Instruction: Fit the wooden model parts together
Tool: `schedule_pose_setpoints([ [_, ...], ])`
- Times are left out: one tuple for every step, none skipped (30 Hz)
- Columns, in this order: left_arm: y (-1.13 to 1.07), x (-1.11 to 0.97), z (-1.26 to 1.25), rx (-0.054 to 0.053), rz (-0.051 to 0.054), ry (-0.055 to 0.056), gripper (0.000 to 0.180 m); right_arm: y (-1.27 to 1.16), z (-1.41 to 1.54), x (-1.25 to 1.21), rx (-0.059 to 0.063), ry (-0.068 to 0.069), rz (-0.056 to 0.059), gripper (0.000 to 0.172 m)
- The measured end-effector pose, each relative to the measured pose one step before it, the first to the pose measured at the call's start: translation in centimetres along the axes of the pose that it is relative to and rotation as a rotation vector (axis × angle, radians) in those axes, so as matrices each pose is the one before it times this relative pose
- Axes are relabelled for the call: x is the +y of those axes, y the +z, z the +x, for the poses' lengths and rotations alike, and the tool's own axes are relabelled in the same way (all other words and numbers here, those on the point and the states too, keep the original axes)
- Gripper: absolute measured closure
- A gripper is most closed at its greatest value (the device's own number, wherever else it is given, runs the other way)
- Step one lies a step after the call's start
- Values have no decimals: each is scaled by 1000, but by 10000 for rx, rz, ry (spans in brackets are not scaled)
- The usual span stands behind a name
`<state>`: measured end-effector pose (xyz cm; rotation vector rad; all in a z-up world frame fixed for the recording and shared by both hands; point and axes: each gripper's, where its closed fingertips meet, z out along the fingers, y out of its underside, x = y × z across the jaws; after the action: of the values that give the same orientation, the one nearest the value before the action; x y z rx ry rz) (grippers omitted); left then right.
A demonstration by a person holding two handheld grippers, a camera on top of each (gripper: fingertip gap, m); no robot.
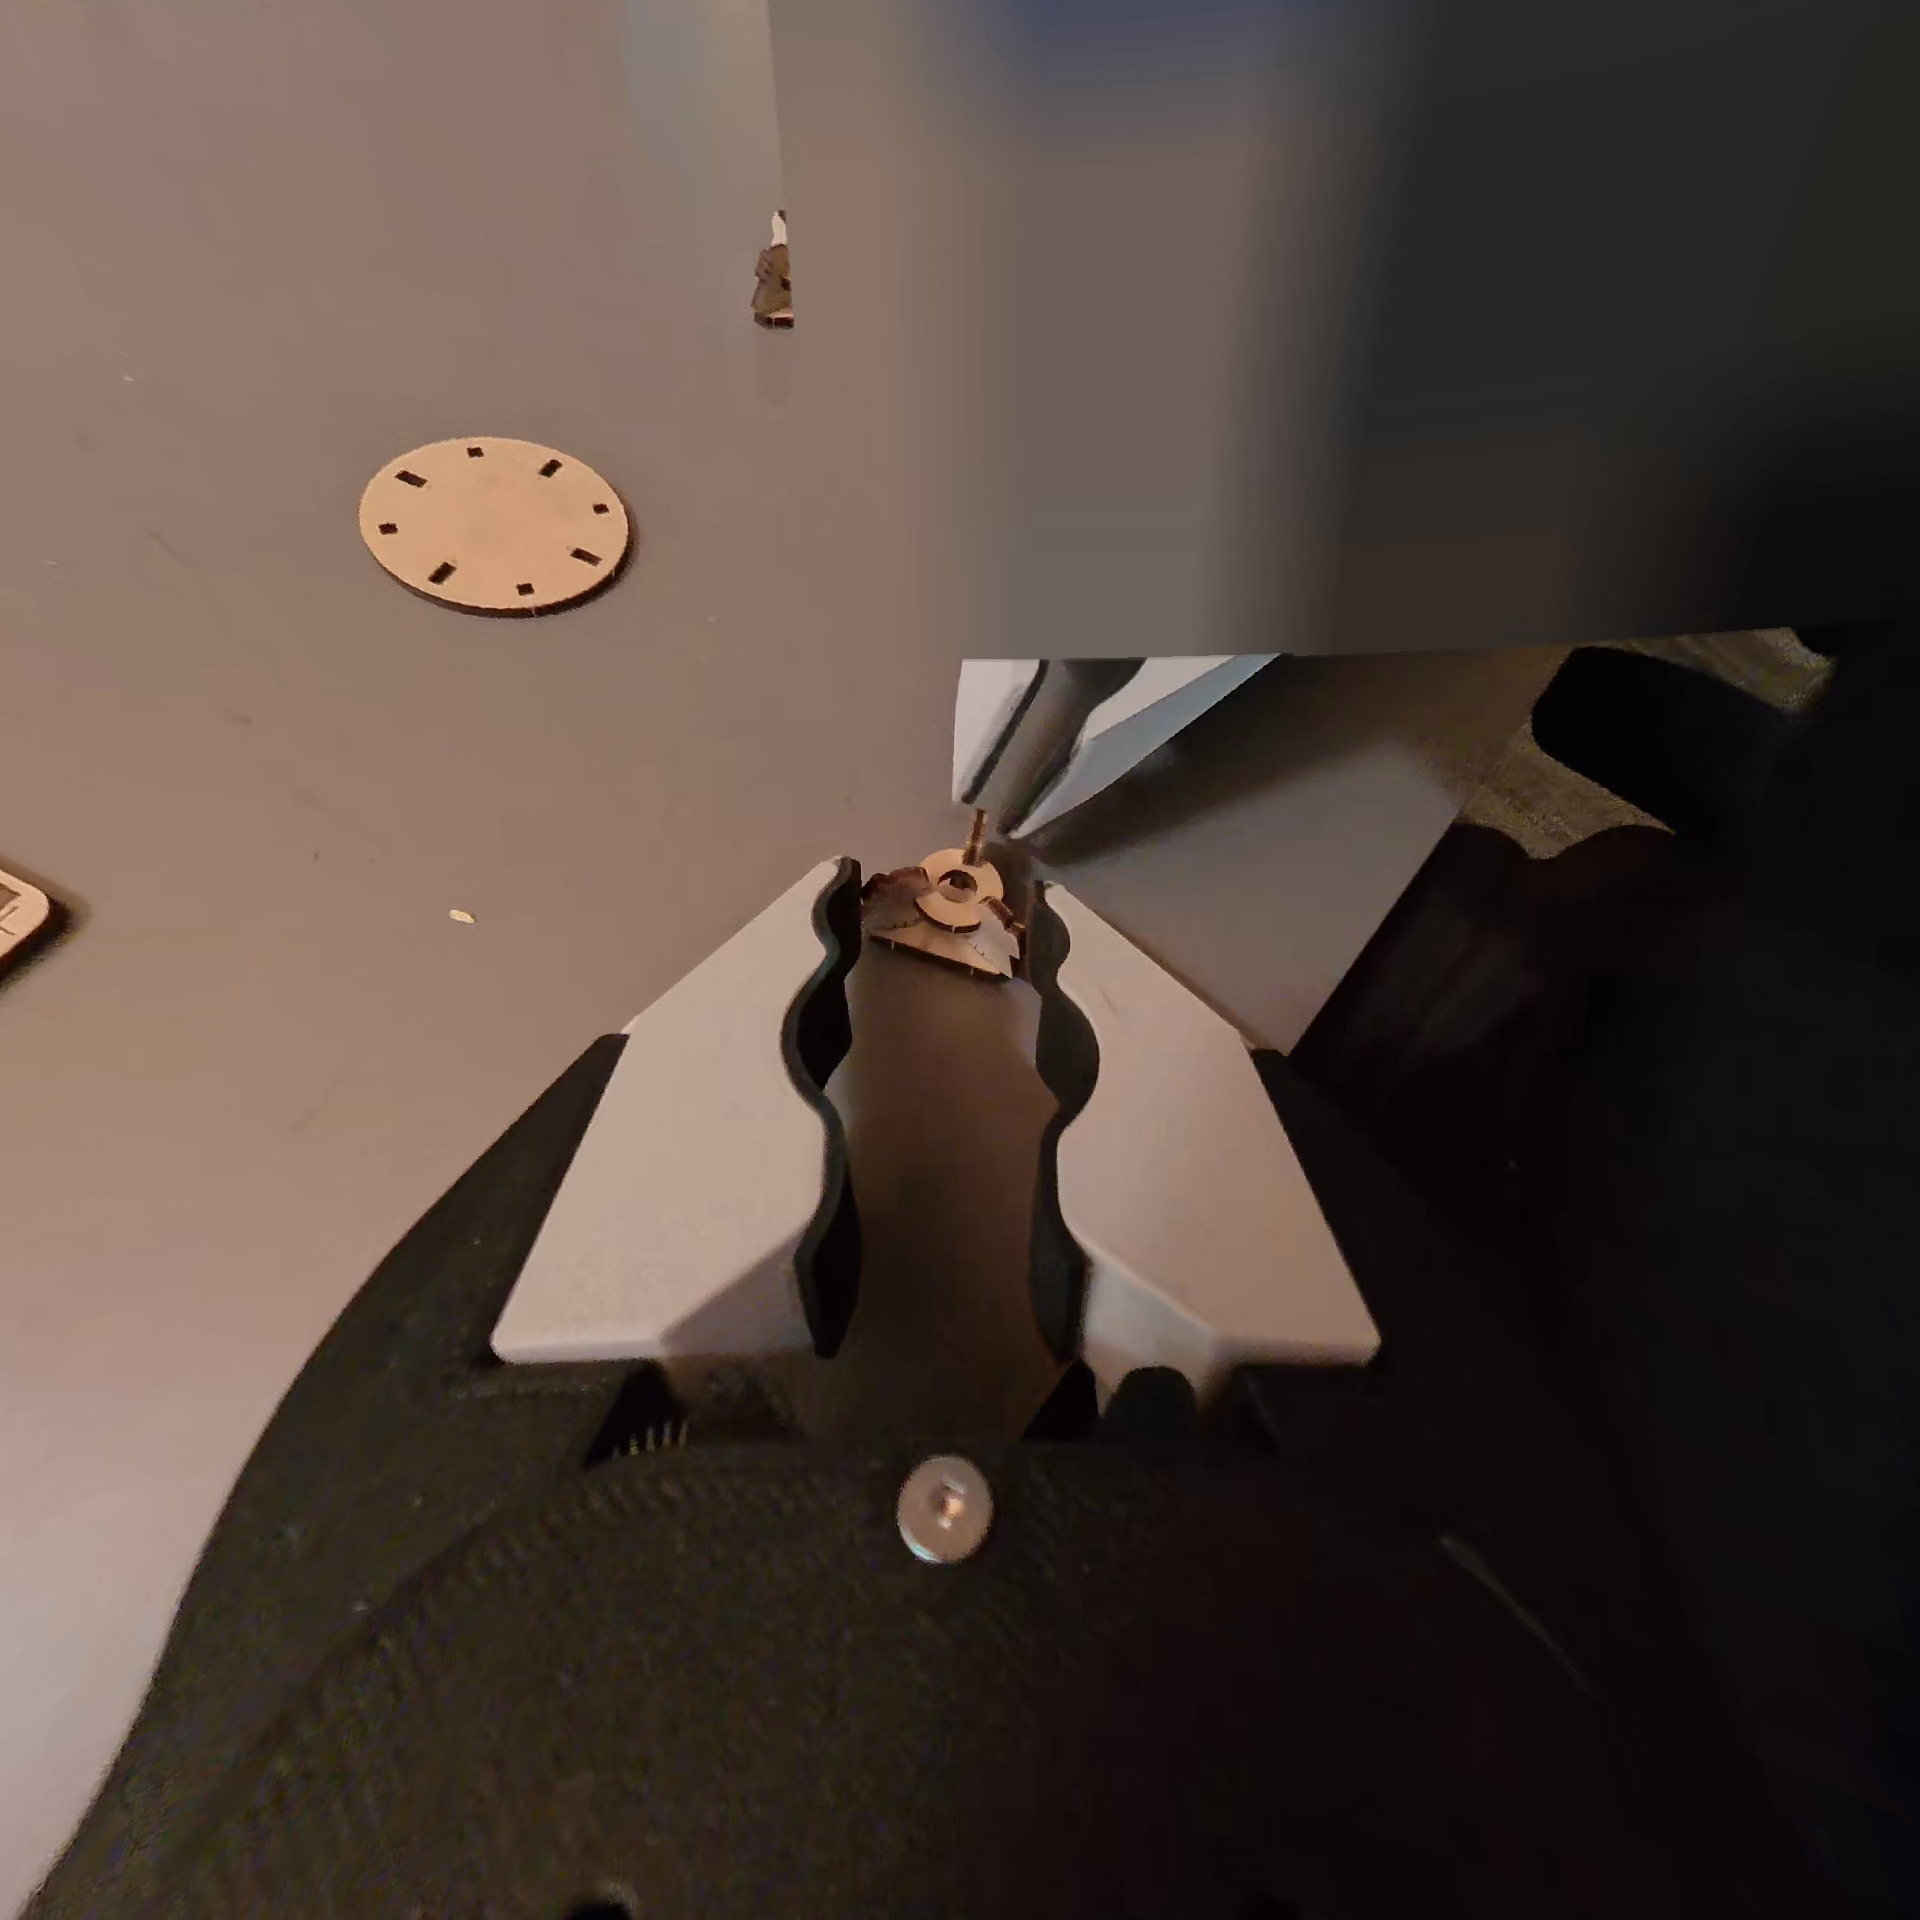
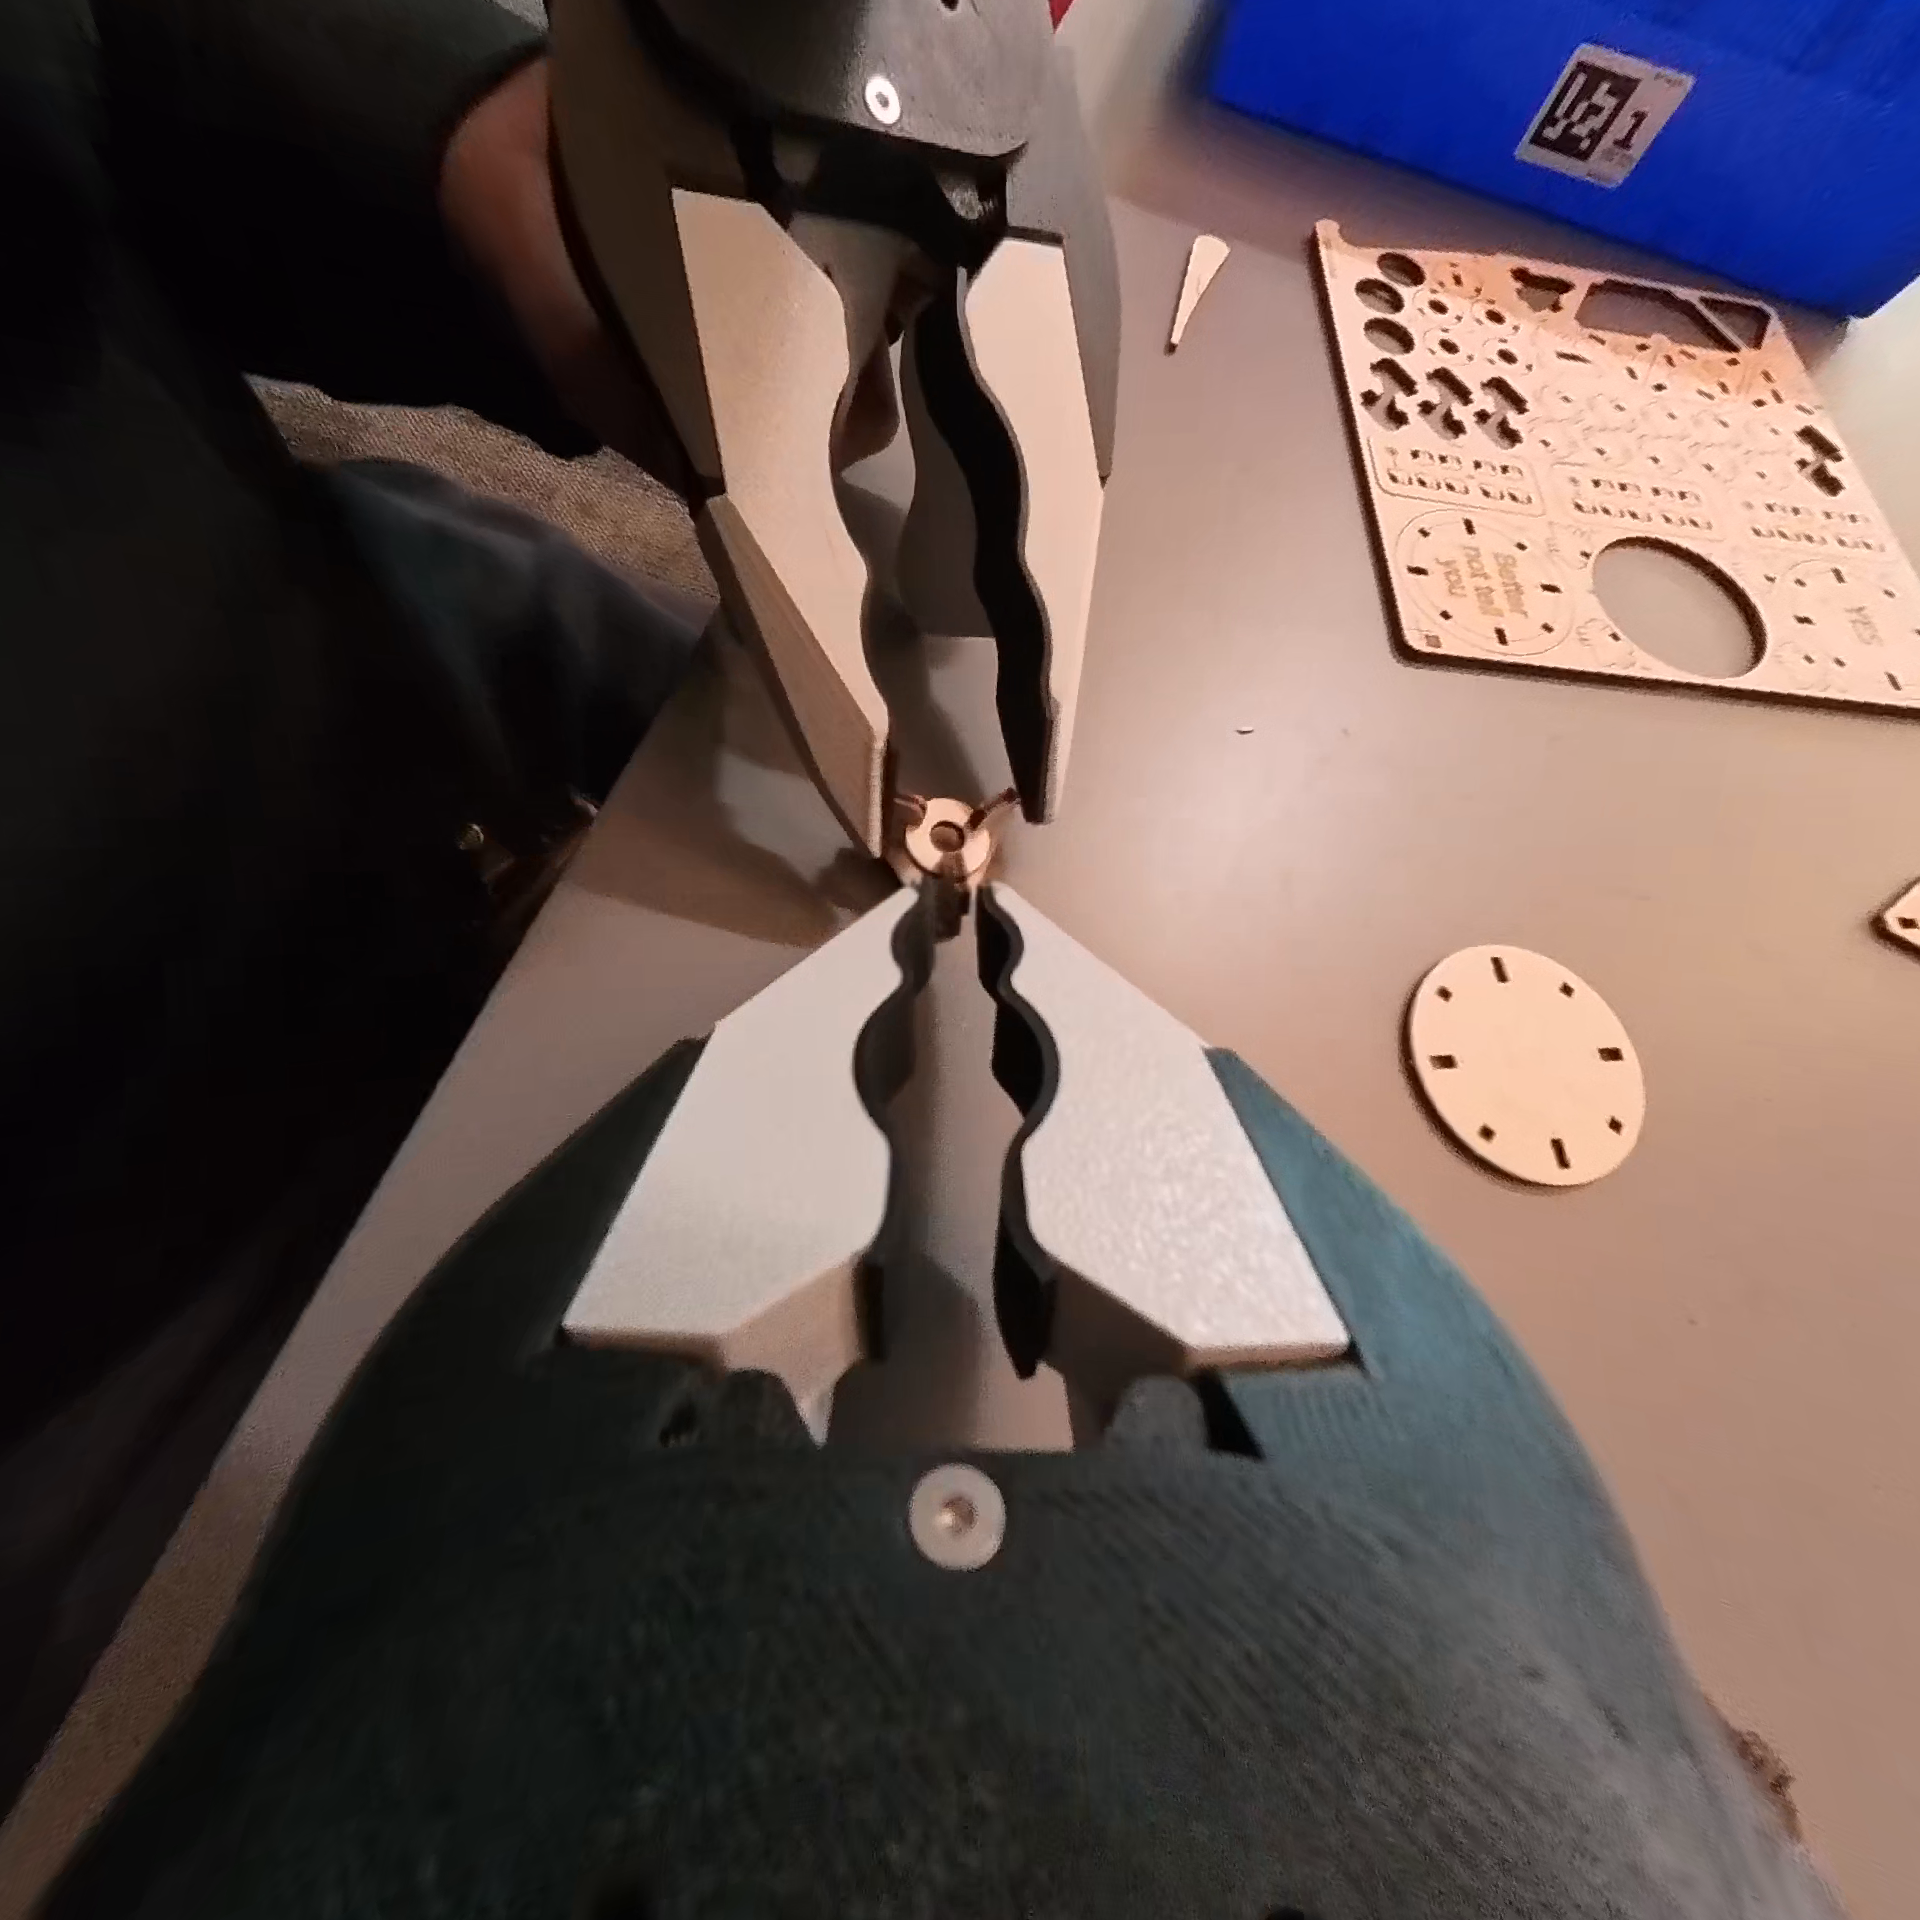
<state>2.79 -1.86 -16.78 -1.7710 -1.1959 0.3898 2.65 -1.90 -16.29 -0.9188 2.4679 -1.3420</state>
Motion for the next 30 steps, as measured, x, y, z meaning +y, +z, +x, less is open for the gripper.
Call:
schedule_pose_setpoints([
  [-11, 13, 8, 7, -5, 11, 150, 0, -34, -54, -93, 23, 37, 167],
  [3, 11, 12, 9, -13, 6, 150, 3, -38, -69, -102, 10, 37, 167],
  [15, 29, 27, 23, -39, 17, 150, 39, -47, -45, -98, -2, 19, 168],
  [4, 29, 42, 53, -51, 21, 150, 61, -55, -12, -109, -10, -7, 168],
  [3, 26, 40, 71, -49, -7, 150, 92, -47, 12, -98, -19, -33, 168],
  [-2, 0, 40, 106, -30, -57, 149, 126, -40, 41, -77, -45, -58, 167],
  [-17, -27, 73, 155, -2, -94, 149, 129, -33, 52, -50, -83, -68, 167],
  [-48, -41, 20, 128, 14, -134, 149, 129, -23, 53, -14, -105, -66, 167],
  [-44, -50, 57, 146, 28, -148, 148, 96, -39, 37, -12, -101, -53, 168],
  [-43, -52, 103, 153, 28, -134, 146, 66, -27, 9, -3, -82, -23, 168],
  [-45, -25, 68, 95, 22, -110, 144, 18, -19, -30, 10, -56, 6, 168],
  [-30, -24, 63, 55, 38, -45, 143, 0, -21, -10, -7, -23, 6, 169],
  [-27, -18, 33, -11, 29, 37, 142, -9, -41, 0, -24, -8, 6, 169],
  [-2, -19, -65, -113, 23, 99, 140, -5, -34, -4, -14, -10, 5, 169],
  [39, 15, -63, -129, -9, 137, 139, 1, -23, -2, -6, -11, -3, 169],
  [78, 55, -49, -107, -62, 130, 140, 10, -24, 5, -3, -16, -6, 169],
  [90, 61, -35, -87, -78, 108, 141, 5, -37, 6, 1, -28, -7, 168],
  [77, 57, -34, -69, -72, 74, 143, 11, 2, 39, 32, -35, -24, 167],
  [26, 39, -110, -99, -45, 21, 144, 27, 54, 116, 66, -31, -68, 164],
  [-3, 6, -92, -67, 6, -10, 146, 15, 79, 241, 71, -18, -125, 161],
  [-32, 36, -21, -15, 9, -9, 150, 9, 62, 289, 50, 0, -141, 160],
  [-47, 47, -14, -4, 5, -1, 153, -21, 32, 193, 26, 11, -87, 158],
  [-39, 4, 13, 5, 24, -2, 153, -40, 6, 29, 20, 5, 1, 158],
  [-6, 9, -5, -9, 12, 7, 153, -48, 15, -50, 18, -1, 42, 159],
  [5, 5, -7, -19, 3, 21, 153, -16, 12, -27, 1, 12, 22, 160],
  [4, -8, -10, -14, -2, 13, 153, -5, -13, 7, -22, 16, 3, 161],
  [1, 6, -20, -10, 2, -7, 153, 6, -42, -3, -36, -4, 0, 162],
  [-5, -6, -10, -10, 9, -12, 153, 3, -74, 2, -30, -26, -2, 163],
  [-3, -1, -6, -9, 5, -3, 153, 15, -64, 12, -24, -33, -10, 165],
  [2, 4, -19, -11, -7, -3, 153, 27, -86, 5, -33, -30, -15, 167],
])
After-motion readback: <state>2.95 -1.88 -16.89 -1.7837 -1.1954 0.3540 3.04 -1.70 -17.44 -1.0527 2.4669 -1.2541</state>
